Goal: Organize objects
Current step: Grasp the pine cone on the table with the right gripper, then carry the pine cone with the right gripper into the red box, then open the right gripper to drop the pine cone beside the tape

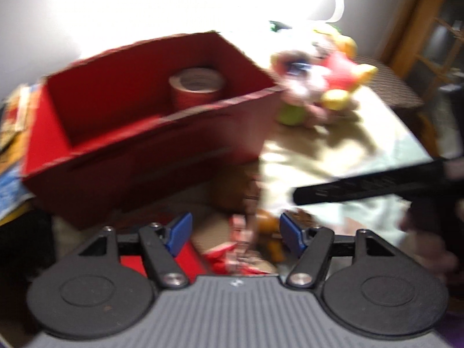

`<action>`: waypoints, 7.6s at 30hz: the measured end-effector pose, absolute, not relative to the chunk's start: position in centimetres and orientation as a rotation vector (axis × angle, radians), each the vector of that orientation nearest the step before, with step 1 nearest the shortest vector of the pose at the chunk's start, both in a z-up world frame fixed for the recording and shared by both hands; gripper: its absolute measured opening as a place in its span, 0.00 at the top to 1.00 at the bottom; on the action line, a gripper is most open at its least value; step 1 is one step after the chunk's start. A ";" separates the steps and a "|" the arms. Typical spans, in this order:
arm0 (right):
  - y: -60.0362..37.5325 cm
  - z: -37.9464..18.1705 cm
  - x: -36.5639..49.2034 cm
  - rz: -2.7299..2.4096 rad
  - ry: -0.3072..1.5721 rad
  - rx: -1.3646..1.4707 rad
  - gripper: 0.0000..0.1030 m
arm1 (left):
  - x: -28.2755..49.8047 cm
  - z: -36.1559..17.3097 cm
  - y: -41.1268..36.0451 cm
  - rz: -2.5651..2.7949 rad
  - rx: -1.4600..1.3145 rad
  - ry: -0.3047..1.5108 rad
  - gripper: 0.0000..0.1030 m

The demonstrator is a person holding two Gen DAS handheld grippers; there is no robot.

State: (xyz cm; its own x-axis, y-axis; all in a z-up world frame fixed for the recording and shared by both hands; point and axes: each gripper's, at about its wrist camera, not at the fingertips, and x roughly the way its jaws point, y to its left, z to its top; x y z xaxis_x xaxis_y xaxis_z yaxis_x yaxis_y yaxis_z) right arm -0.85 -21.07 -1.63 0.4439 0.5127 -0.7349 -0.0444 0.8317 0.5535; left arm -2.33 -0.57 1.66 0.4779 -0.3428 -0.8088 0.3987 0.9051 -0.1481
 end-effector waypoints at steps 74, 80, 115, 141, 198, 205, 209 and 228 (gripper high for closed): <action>-14.0 5.7 16.0 0.578 1.126 0.069 0.65 | 12.4 1.6 1.8 -0.586 -0.288 0.941 0.44; -12.0 4.6 16.2 0.524 1.197 -0.081 0.64 | 13.4 -0.6 1.9 -0.611 -0.319 1.018 0.44; -14.3 4.0 13.0 0.470 1.040 0.048 0.64 | 10.1 1.3 3.8 -0.299 -0.107 0.966 0.37; -15.0 3.1 8.8 0.402 0.825 0.151 0.65 | 7.9 2.1 3.3 -0.086 -0.039 0.920 0.25; -13.0 2.4 6.9 0.353 0.702 0.064 0.59 | 9.0 1.4 4.8 -0.082 0.002 0.947 0.09; -13.0 2.3 6.8 0.350 0.692 0.066 0.60 | 8.9 1.5 4.7 -0.069 0.014 0.946 0.09; -13.0 2.2 6.9 0.344 0.689 0.062 0.60 | 9.1 1.4 4.8 -0.074 0.010 0.951 0.09; -16.1 4.1 4.4 0.401 0.642 0.307 0.65 | 6.2 4.0 5.4 -0.172 0.040 0.794 0.08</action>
State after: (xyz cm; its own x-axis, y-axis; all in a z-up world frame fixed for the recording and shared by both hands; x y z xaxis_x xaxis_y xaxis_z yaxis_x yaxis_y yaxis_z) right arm 4.39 -16.05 4.15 0.7289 0.4512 -0.5149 -0.2646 0.8793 0.3960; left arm 6.17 5.39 3.95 0.6876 -0.1381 -0.7129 0.1685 0.9853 -0.0283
